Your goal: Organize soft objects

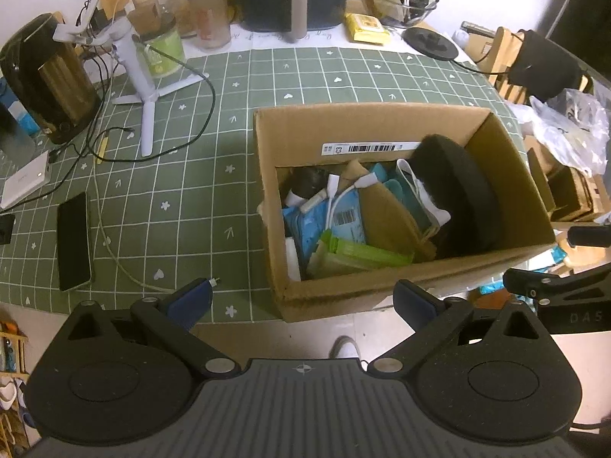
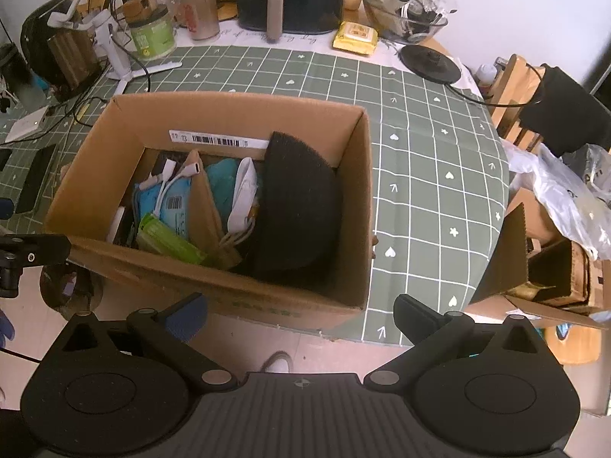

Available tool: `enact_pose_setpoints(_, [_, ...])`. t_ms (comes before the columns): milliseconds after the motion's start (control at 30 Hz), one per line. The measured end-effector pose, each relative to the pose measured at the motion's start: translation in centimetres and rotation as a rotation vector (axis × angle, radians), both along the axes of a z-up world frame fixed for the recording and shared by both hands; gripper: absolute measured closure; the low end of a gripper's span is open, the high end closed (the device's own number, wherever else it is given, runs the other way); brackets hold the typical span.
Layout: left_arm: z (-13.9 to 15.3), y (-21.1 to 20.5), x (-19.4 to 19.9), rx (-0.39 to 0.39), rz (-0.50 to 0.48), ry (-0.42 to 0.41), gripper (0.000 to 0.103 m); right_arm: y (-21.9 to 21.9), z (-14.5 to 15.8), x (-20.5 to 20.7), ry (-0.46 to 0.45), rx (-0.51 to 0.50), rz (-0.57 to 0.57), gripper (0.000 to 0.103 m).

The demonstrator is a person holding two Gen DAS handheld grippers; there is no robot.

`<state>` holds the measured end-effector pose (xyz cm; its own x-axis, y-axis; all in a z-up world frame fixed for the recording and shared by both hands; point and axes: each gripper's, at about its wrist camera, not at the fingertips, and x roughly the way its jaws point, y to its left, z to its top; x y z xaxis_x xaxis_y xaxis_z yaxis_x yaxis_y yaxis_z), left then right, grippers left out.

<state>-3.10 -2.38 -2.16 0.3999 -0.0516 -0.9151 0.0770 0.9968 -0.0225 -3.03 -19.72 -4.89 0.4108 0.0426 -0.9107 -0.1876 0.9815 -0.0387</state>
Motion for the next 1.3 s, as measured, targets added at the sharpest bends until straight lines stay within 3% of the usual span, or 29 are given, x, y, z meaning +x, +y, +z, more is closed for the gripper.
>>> enact_pose_setpoints(1300, [-0.1, -1.2, 0.3, -0.015, 0.0, 0.015, 0.0, -0.7, 0.3, 0.8, -0.007, 0.021, 0.011, 0.0])
